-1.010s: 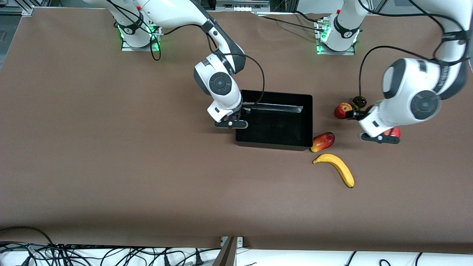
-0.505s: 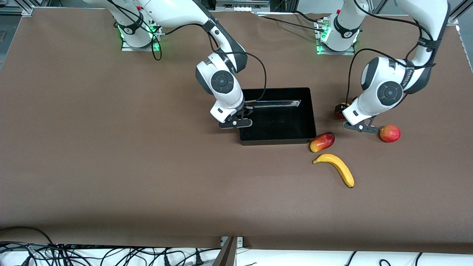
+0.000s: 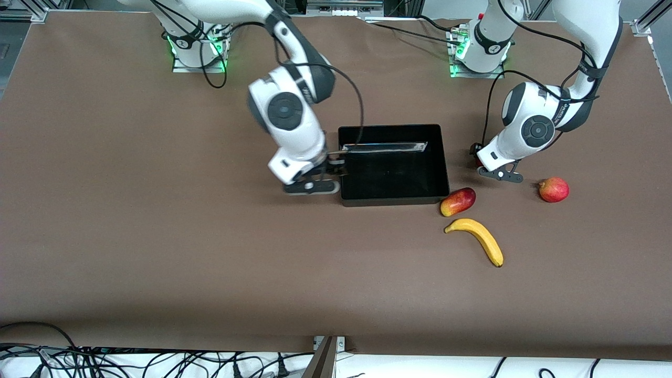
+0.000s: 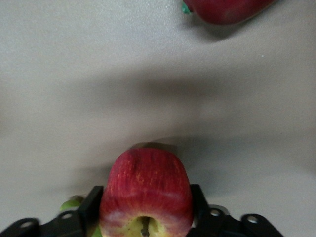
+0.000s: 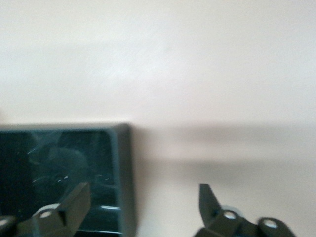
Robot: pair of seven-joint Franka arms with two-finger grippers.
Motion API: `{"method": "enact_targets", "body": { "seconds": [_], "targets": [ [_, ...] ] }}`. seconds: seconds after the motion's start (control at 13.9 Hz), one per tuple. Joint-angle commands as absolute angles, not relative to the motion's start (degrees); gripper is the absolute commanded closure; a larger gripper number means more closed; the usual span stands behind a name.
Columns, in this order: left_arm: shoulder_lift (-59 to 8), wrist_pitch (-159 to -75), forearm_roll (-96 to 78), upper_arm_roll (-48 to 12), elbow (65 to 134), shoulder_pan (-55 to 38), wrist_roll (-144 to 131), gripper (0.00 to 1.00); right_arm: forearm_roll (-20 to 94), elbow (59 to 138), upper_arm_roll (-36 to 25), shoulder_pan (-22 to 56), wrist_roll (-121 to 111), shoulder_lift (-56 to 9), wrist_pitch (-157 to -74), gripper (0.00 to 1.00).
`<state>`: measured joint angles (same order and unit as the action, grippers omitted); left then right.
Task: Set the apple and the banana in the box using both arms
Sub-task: 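Grasp the red apple with the left gripper while the right gripper withdraws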
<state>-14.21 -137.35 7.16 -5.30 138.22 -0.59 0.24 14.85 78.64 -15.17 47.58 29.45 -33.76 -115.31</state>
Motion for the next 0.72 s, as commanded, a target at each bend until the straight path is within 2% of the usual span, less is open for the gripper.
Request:
{"method": "enact_targets", "body": {
  "seconds": [0.0,0.07,0.29,0.43,0.65],
  "targets": [
    [-12.58,-134.67,8.26,-5.97,136.86,-0.44,1.76,0.85,15.38,78.39,-18.36,44.23,22.27,-26.66,-106.55,0.00],
    [-11.26,-129.60,8.09,-7.02,134.15,-1.05,1.67,0.87,15.03,78.40,-18.46,41.77,20.41,-23.67,-102.35,0.00],
    [-11.51,-109.39,7.29,-13.25,118.62,-1.14,0.79,0.87,14.15,78.75,-19.07,34.39,14.09,-16.81,-90.82,0.00],
    [-14.31,-103.82,6.77,-18.08,110.34,-1.32,0.70,0.88,11.44,78.84,-17.59,28.16,6.89,-13.03,-85.02,0.00],
    [-17.92,-103.27,-0.42,-22.58,105.57,-1.67,-8.83,0.87,6.26,83.30,-10.05,16.48,-0.51,-6.09,-82.53,0.00]
  ]
}}
